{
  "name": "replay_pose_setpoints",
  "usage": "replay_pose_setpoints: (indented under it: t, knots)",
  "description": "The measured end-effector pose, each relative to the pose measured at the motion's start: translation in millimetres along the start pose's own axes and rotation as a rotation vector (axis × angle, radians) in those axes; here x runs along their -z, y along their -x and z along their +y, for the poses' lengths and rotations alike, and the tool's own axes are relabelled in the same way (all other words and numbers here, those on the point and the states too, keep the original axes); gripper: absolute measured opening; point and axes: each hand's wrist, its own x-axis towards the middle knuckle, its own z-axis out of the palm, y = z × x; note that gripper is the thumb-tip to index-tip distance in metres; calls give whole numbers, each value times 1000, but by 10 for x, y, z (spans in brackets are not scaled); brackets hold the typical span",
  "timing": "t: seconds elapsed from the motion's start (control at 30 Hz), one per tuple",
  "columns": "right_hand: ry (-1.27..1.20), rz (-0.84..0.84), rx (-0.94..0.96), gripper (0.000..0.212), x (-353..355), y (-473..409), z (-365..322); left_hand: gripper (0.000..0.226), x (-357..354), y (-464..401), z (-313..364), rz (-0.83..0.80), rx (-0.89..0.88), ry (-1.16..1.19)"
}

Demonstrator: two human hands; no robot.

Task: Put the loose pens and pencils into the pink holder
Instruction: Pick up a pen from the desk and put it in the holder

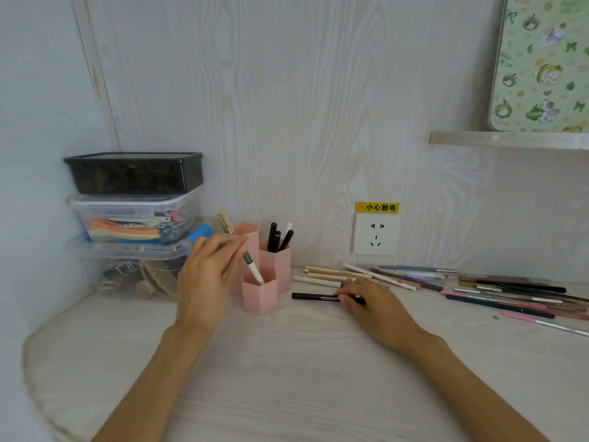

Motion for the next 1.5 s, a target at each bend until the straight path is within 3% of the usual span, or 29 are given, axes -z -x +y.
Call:
replay_pose_setpoints:
  t: [0.13, 0.3, 0.4, 0.5, 0.63, 0.77, 0.83, 0.9, 1.0, 1.23, 1.3, 1.37, 1.5]
  knots:
    - [-88, -13, -33, 21, 17, 10, -29, 38, -122, 37, 0, -67, 246, 76]
    - [-380, -2, -166, 24, 48, 10, -127, 61, -208, 206, -8, 34, 681, 385]
    - [-539, -15, -221, 26, 103, 28, -230, 73, -200, 313, 25, -176, 696, 342]
    - [-681, 205, -189, 20, 214, 35, -329, 65, -197, 367, 73, -312, 687, 309]
    - [-857, 484, -179, 11, 520, -141, -555, 48, -212, 335, 16, -283, 742, 392]
    - [-731, 569, -93, 2, 734, -497, -801, 42, -259, 336, -69, -223, 834, 521]
    - [-582, 586, -35, 9, 759, -733, -948, 42, -277, 341, -97, -206, 858, 546]
    - [-325, 532, -8, 20, 718, -982, -1092, 41, -284, 343, -103, -200, 861, 554]
    - [21, 321, 14, 31, 525, -1270, -1255, 41, -282, 339, -91, -197, 848, 550]
    - [256, -113, -72, 43, 43, -1517, -1306, 41, -287, 325, -73, -192, 857, 510]
    - [197, -234, -113, 51, 45, -1538, -1291, 42, -299, 329, -75, -198, 847, 490]
    - [105, -246, -113, 62, 119, -1512, -1286, 46, -300, 335, -78, -209, 831, 445]
    - [-79, 3, -29, 58, 344, -1202, -1074, 76, -208, 315, -21, -51, 699, 269]
